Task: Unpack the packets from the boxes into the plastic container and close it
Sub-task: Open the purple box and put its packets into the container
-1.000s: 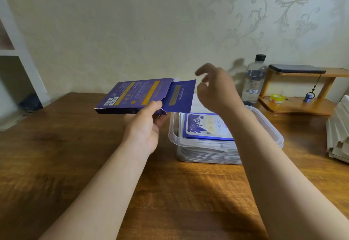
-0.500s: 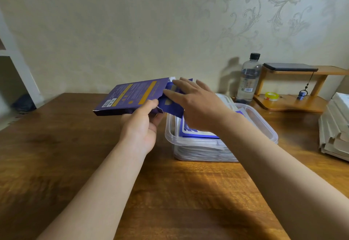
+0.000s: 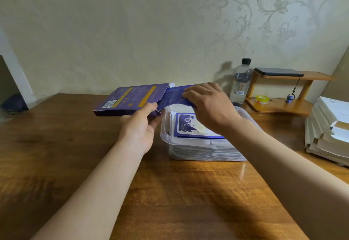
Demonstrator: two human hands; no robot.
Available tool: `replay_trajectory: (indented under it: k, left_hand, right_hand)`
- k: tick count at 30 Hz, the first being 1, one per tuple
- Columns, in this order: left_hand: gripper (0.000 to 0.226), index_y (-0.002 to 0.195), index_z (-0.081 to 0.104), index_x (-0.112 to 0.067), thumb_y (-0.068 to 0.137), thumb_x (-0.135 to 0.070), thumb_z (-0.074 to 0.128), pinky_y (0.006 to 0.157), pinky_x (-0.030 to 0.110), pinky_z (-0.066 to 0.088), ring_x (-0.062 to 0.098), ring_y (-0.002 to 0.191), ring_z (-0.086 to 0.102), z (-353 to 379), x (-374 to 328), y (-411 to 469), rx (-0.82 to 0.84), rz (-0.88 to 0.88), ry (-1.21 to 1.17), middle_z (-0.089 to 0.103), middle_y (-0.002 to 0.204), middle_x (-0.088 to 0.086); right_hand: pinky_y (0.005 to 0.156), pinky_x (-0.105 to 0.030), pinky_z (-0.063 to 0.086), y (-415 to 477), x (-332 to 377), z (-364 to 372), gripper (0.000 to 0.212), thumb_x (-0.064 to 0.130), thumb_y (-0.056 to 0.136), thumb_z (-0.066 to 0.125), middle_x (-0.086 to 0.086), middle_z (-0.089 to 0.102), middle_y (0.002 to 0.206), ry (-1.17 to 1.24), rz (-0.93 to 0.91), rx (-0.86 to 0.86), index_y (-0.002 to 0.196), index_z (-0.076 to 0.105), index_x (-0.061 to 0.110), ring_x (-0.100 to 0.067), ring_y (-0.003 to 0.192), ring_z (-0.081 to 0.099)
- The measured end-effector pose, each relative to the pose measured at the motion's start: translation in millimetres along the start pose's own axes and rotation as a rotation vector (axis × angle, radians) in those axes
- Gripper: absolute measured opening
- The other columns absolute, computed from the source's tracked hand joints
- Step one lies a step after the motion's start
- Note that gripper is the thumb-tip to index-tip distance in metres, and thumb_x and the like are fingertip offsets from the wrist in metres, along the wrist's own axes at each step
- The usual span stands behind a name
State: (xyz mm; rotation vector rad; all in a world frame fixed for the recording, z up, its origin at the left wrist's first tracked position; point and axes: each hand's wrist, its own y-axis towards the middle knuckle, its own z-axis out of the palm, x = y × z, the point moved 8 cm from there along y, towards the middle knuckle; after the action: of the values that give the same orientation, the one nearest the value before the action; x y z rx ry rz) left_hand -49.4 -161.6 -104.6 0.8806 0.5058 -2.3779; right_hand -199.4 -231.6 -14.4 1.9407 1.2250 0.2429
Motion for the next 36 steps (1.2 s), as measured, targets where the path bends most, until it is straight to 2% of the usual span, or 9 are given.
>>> replay_trajectory:
  k: [7, 11, 15, 18, 21, 24, 27, 32, 36]
  left_hand:
    - [0.046, 0.123, 0.057, -0.006, 0.083, 0.01, 0.072, 0.081, 0.045, 0.064, 0.037, 0.102, 0.072, -1, 1, 0, -0.014, -0.017, -0.018, 0.065, 0.121, 0.025]
    - [0.055, 0.131, 0.054, -0.002, 0.081, 0.01, 0.074, 0.075, 0.041, 0.064, 0.037, 0.097, 0.072, -1, 1, -1, -0.02, -0.009, -0.01, 0.062, 0.123, 0.024]
    - [0.051, 0.129, 0.056, -0.001, 0.082, 0.009, 0.074, 0.077, 0.041, 0.064, 0.036, 0.099, 0.072, -1, 1, -2, -0.014, -0.008, 0.009, 0.064, 0.121, 0.023]
    - [0.039, 0.116, 0.058, -0.005, 0.084, 0.008, 0.073, 0.084, 0.044, 0.063, 0.034, 0.1, 0.071, 0, 1, -4, -0.008, 0.007, 0.026, 0.065, 0.118, 0.02]
    - [0.031, 0.106, 0.059, -0.009, 0.085, 0.008, 0.073, 0.088, 0.046, 0.062, 0.031, 0.097, 0.071, 2, 1, -5, -0.001, 0.018, 0.043, 0.066, 0.115, 0.018]
    - [0.026, 0.098, 0.059, -0.01, 0.086, 0.008, 0.071, 0.089, 0.046, 0.061, 0.03, 0.096, 0.07, 3, 0, -5, 0.013, 0.032, 0.044, 0.066, 0.109, 0.017]
    - [0.027, 0.099, 0.058, -0.01, 0.085, 0.009, 0.071, 0.086, 0.044, 0.062, 0.032, 0.102, 0.07, 3, 0, -3, 0.023, 0.037, 0.042, 0.067, 0.111, 0.018]
    - [0.035, 0.113, 0.056, -0.01, 0.086, 0.006, 0.072, 0.083, 0.042, 0.063, 0.031, 0.104, 0.07, 3, 2, 0, 0.039, 0.046, 0.053, 0.066, 0.119, 0.018]
    - [0.039, 0.118, 0.055, -0.011, 0.087, 0.005, 0.072, 0.081, 0.041, 0.064, 0.033, 0.107, 0.069, 3, 2, -1, 0.042, 0.046, 0.058, 0.065, 0.122, 0.017]
  right_hand:
    - [0.069, -0.04, 0.048, -9, -49, -45, 0.024, 0.013, 0.093, 0.049, -0.012, 0.07, 0.085, 0.149, 0.247, -0.13, 0.103, 0.07, 0.008, -0.035, 0.071, 0.061]
    - [0.058, -0.031, 0.04, -15, -79, -61, 0.023, 0.016, 0.099, 0.048, -0.006, 0.067, 0.084, 0.344, 0.564, -0.149, 0.106, 0.069, 0.013, -0.026, 0.071, 0.058]
    - [0.053, -0.023, 0.047, -37, -98, -35, 0.022, 0.011, 0.094, 0.047, -0.002, 0.061, 0.075, 0.574, 0.947, 0.047, 0.093, 0.069, 0.016, -0.024, 0.07, 0.058]
    - [0.062, -0.039, 0.06, -62, -97, -9, 0.017, 0.009, 0.095, 0.049, -0.011, 0.067, 0.092, 0.753, 1.224, 0.273, 0.105, 0.063, 0.012, -0.03, 0.082, 0.067]
    - [0.07, -0.045, 0.062, -75, -98, 4, 0.016, 0.008, 0.094, 0.055, -0.015, 0.068, 0.098, 0.703, 1.327, 0.413, 0.11, 0.059, 0.011, -0.034, 0.086, 0.068]
    - [0.061, -0.034, 0.058, -74, -97, 8, 0.015, 0.013, 0.094, 0.058, -0.012, 0.066, 0.096, 0.594, 1.309, 0.472, 0.108, 0.057, 0.011, -0.029, 0.084, 0.066]
    - [0.055, -0.028, 0.045, -63, -91, 2, 0.011, 0.013, 0.093, 0.056, -0.009, 0.059, 0.089, 0.3, 1.086, 0.607, 0.103, 0.056, 0.008, -0.022, 0.075, 0.057]
    - [0.089, -0.042, 0.045, -48, -76, -9, 0.046, 0.018, 0.085, 0.059, -0.019, 0.043, 0.124, -0.197, 0.77, 0.673, 0.127, 0.046, 0.007, -0.039, 0.116, 0.044]
    - [0.093, -0.038, 0.045, -25, -44, 5, 0.044, 0.042, 0.092, 0.06, -0.009, 0.051, 0.13, 0.02, 0.387, 0.606, 0.131, 0.054, 0.021, -0.03, 0.118, 0.051]
